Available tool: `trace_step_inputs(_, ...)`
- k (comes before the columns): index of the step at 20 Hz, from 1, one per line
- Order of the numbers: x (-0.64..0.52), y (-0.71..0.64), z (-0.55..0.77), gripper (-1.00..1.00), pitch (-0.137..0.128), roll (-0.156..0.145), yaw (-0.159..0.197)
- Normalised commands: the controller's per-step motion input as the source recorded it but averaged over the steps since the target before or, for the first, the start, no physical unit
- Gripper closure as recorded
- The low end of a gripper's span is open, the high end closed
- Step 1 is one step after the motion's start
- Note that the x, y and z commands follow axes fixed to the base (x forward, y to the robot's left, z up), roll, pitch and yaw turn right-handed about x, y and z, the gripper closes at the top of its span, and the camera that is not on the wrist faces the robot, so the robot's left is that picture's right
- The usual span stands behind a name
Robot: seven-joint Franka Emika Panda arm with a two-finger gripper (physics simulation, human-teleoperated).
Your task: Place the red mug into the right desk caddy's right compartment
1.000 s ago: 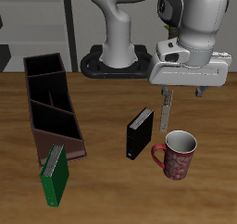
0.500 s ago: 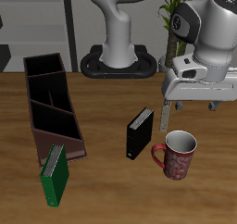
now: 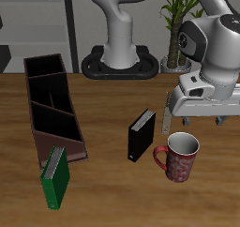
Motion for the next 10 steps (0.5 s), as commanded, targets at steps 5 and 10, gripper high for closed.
trace_step_inputs(5,0.06,0.08,-0.31,-1.00,0.030,0.020,0.005)
trace_step_inputs(10,0.03,0.02,-0.25,-1.00,0.012,0.020,-0.003)
